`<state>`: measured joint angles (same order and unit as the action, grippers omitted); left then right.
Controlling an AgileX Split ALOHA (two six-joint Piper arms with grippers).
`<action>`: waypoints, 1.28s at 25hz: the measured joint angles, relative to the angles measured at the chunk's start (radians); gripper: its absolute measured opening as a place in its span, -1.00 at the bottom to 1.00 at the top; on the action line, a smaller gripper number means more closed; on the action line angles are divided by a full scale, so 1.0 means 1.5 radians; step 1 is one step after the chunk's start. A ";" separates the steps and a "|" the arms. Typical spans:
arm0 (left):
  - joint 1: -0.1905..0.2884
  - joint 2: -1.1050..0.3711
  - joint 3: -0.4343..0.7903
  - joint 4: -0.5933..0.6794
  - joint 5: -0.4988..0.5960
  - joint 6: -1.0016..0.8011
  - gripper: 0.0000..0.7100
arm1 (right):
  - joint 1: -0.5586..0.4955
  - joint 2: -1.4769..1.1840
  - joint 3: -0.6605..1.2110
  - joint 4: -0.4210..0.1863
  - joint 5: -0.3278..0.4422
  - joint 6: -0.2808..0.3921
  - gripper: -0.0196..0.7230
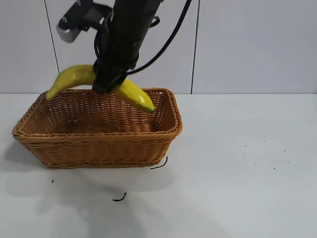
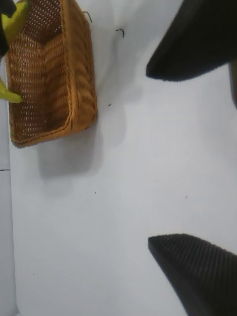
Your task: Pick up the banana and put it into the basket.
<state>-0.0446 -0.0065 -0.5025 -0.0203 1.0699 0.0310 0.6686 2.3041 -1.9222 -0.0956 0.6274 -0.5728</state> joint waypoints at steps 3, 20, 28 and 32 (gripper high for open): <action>0.000 0.000 0.000 0.000 0.000 0.000 0.79 | 0.000 0.000 0.000 0.004 -0.002 0.000 -0.17; 0.000 0.000 0.000 0.000 0.000 0.000 0.79 | -0.011 -0.078 -0.001 -0.036 0.036 0.209 0.91; 0.000 0.000 0.000 0.000 0.000 0.000 0.79 | -0.116 -0.096 -0.075 -0.008 0.212 0.354 0.91; 0.000 0.000 0.000 0.000 0.000 0.000 0.79 | -0.200 -0.096 -0.094 0.064 0.294 0.382 0.91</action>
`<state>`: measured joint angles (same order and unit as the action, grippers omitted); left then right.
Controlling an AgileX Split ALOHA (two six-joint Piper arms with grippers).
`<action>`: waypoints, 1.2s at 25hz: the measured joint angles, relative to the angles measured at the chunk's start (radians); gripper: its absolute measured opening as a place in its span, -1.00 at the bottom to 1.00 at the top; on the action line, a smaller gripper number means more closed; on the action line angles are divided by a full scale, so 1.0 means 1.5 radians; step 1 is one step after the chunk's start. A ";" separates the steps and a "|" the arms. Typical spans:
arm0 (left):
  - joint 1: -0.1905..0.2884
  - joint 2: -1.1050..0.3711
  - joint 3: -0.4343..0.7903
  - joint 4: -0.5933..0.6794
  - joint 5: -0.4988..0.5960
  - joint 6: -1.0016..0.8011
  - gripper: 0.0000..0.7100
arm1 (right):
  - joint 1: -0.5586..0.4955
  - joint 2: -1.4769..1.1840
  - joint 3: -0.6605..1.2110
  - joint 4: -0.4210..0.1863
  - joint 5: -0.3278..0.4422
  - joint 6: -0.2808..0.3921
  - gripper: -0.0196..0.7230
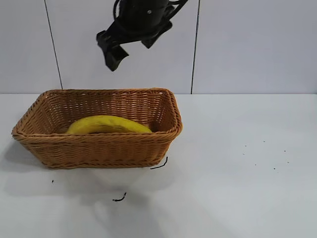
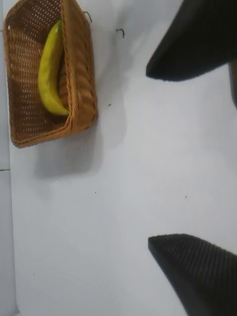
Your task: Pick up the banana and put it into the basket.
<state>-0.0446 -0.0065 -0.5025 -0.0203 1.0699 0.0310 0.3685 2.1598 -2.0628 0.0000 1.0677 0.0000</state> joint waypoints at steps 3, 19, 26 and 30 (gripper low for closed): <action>0.000 0.000 0.000 0.000 0.000 0.000 0.79 | -0.059 0.000 0.000 0.009 0.035 0.012 0.91; 0.000 0.000 0.000 0.000 0.000 0.000 0.79 | -0.263 -0.007 0.056 0.013 0.093 0.017 0.91; 0.000 0.000 0.000 0.000 0.000 0.000 0.79 | -0.263 -0.102 0.321 0.037 0.097 0.000 0.91; 0.000 0.000 0.000 0.000 0.000 0.000 0.79 | -0.263 -0.178 0.465 0.039 0.099 -0.005 0.91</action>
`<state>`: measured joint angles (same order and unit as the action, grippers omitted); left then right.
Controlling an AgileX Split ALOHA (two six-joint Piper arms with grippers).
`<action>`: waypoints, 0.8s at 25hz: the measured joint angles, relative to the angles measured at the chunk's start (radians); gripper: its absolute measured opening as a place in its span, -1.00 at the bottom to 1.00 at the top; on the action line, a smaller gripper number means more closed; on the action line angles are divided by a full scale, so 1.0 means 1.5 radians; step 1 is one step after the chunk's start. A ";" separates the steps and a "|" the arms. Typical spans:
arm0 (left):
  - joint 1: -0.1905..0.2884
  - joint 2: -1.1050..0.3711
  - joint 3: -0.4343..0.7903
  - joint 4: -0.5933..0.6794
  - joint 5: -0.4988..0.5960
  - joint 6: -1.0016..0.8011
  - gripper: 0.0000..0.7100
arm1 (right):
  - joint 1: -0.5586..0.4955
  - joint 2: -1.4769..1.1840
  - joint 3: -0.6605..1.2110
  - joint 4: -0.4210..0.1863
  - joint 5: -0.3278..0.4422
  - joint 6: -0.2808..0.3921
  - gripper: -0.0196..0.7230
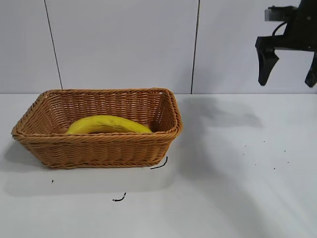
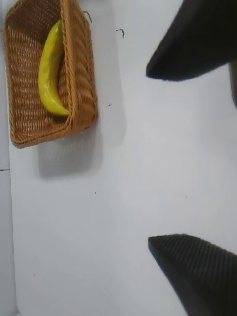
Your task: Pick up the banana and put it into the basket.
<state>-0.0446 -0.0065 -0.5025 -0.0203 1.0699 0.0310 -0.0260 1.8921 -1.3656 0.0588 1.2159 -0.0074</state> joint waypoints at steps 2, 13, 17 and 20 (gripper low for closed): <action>0.000 0.000 0.000 0.000 0.000 0.000 0.79 | 0.000 -0.064 0.094 0.000 0.001 0.000 0.91; 0.000 0.000 0.000 0.000 0.000 0.000 0.79 | 0.000 -0.530 0.429 0.000 -0.001 -0.006 0.91; 0.000 0.000 0.000 0.000 0.000 0.000 0.79 | 0.000 -0.773 0.502 0.001 -0.093 -0.046 0.91; 0.000 0.000 0.000 0.000 0.000 0.000 0.79 | 0.000 -0.921 0.540 0.006 -0.137 -0.055 0.91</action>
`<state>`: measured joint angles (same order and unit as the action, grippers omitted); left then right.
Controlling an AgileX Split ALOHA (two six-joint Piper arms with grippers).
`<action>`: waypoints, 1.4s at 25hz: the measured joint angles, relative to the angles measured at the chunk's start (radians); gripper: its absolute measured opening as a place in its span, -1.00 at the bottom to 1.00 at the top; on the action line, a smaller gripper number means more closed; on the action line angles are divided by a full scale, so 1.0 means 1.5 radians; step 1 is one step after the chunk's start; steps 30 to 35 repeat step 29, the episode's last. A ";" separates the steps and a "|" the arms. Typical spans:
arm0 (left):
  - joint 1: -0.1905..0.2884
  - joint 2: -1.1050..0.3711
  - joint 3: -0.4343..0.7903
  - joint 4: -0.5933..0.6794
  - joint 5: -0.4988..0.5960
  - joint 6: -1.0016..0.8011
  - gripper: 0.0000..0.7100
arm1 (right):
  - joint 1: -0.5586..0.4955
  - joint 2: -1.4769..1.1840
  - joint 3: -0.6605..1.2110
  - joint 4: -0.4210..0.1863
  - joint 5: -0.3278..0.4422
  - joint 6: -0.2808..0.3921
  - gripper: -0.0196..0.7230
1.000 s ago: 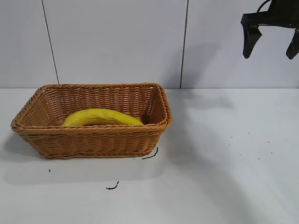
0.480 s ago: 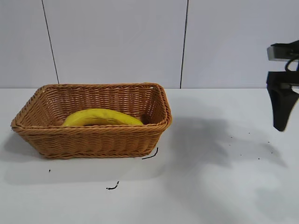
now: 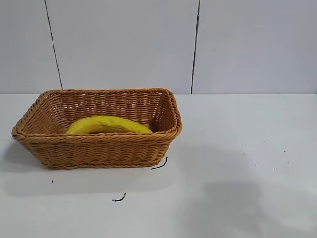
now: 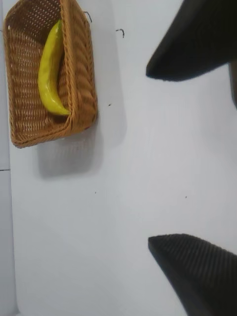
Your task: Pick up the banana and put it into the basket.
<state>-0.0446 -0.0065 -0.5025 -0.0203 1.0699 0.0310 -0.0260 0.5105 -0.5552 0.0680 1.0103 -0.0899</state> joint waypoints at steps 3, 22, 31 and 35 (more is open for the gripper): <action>0.000 0.000 0.000 0.000 0.000 0.000 0.79 | 0.000 -0.114 0.033 0.002 0.011 0.000 0.91; 0.000 0.000 0.000 0.000 0.000 0.000 0.79 | 0.000 -0.343 0.037 0.007 0.010 0.000 0.91; 0.000 0.000 0.000 0.000 0.000 0.000 0.79 | 0.000 -0.343 0.037 0.007 0.010 0.000 0.91; 0.000 0.000 0.000 0.000 0.000 0.000 0.79 | 0.000 -0.343 0.037 0.007 0.010 0.000 0.91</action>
